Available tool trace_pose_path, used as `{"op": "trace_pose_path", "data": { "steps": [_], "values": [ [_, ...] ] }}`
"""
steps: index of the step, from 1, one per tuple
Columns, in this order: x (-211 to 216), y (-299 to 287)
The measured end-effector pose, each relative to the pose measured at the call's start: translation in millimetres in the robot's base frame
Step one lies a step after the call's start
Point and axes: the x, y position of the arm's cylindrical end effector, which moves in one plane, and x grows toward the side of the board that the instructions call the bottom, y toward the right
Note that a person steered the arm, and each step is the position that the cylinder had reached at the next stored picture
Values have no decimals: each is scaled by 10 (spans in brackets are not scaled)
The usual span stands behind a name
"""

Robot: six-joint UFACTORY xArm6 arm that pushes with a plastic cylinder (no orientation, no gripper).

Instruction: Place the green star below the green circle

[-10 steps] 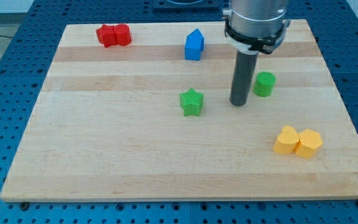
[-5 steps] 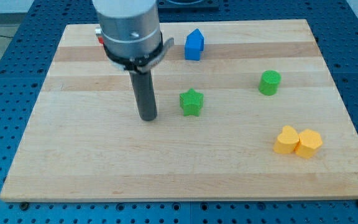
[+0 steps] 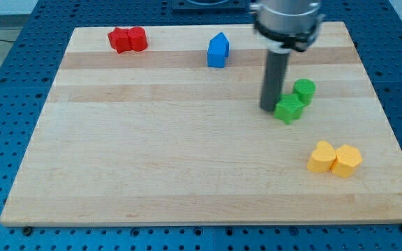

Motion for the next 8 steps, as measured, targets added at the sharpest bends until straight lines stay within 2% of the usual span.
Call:
{"op": "trace_pose_path", "data": {
  "steps": [1, 2, 3, 6, 7, 8],
  "values": [
    [-16, -547],
    [462, -786],
    [658, -236],
    [84, 316],
    [83, 269],
    [-140, -621]
  ]
}}
